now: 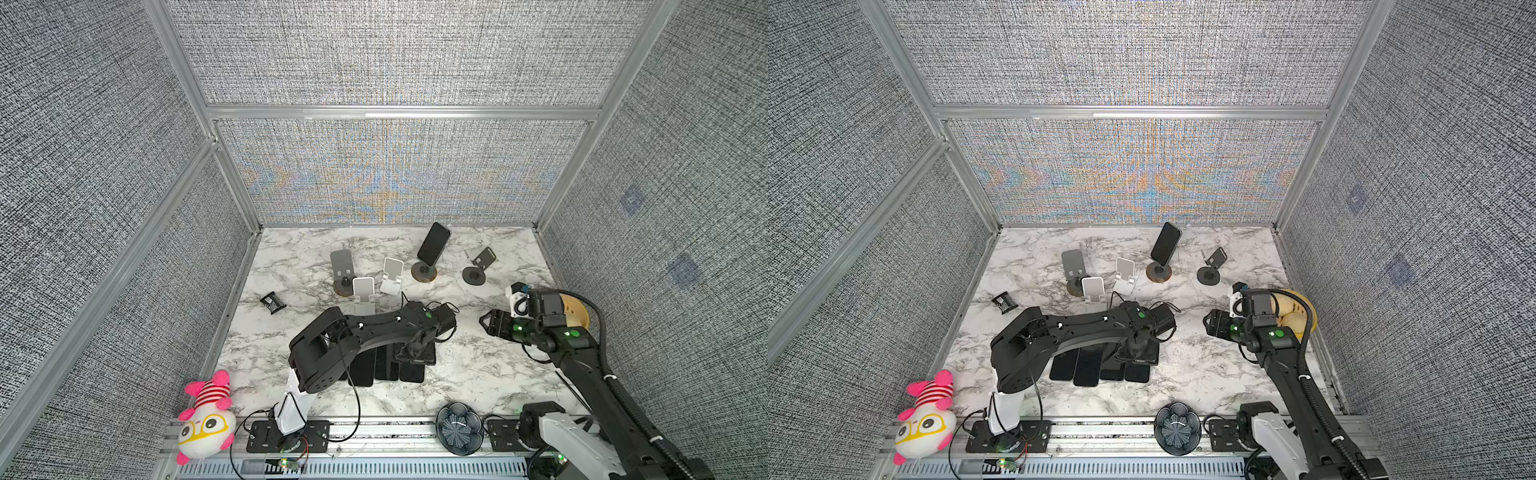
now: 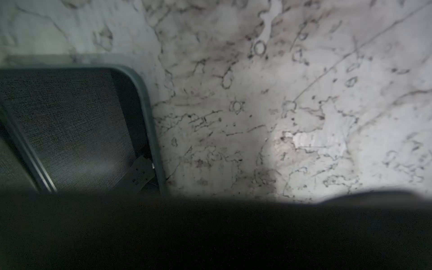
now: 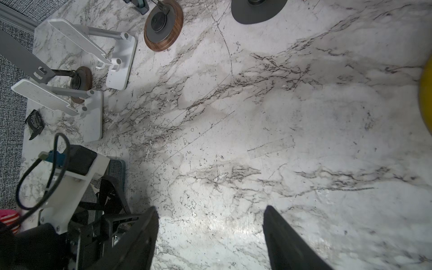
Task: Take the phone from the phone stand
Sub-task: 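Lower the black phone flat beside the teal-edged phone with the left gripper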
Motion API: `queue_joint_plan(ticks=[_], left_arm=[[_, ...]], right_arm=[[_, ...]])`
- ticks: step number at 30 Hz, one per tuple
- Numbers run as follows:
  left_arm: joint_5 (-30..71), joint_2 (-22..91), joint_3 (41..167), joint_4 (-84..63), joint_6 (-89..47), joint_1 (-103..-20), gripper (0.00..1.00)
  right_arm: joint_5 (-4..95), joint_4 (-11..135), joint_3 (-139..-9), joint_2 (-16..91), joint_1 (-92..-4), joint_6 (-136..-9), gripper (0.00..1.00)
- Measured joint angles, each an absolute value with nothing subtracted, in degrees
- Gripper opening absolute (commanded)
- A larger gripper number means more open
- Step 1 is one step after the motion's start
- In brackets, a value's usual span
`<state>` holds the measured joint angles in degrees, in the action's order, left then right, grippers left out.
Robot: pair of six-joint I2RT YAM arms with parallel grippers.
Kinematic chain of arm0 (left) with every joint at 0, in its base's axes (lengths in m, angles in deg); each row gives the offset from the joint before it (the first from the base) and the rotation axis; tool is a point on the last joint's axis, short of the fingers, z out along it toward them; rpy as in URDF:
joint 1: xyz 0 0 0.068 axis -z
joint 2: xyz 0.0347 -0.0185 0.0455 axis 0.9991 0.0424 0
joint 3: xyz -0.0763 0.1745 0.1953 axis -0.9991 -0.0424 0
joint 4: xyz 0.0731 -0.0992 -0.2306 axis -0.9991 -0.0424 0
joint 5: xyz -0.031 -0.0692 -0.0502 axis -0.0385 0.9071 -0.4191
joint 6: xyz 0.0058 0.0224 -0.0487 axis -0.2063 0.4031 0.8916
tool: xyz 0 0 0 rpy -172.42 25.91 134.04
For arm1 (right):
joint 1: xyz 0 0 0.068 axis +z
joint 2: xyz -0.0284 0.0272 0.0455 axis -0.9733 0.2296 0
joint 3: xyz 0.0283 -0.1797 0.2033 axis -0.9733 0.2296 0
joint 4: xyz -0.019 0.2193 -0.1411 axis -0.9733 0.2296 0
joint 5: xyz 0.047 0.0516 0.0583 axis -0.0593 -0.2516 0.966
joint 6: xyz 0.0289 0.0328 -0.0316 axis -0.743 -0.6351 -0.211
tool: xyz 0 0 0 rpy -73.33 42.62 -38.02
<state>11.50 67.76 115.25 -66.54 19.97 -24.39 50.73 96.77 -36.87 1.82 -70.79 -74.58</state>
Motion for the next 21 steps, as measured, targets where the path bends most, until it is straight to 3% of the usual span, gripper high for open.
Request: queue_joint_plan(ticks=[16, 21], left_arm=[[12.4, 69.3, 116.4, -67.0, 18.5, -24.8, 0.66], [12.6, 69.4, 116.7, -67.0, 18.4, -25.0, 0.69]], right_arm=[[50.7, 96.7, -37.1, 2.5, -70.8, -74.6, 0.72], [50.7, 96.7, -37.2, 2.5, -70.8, -74.6, 0.72]])
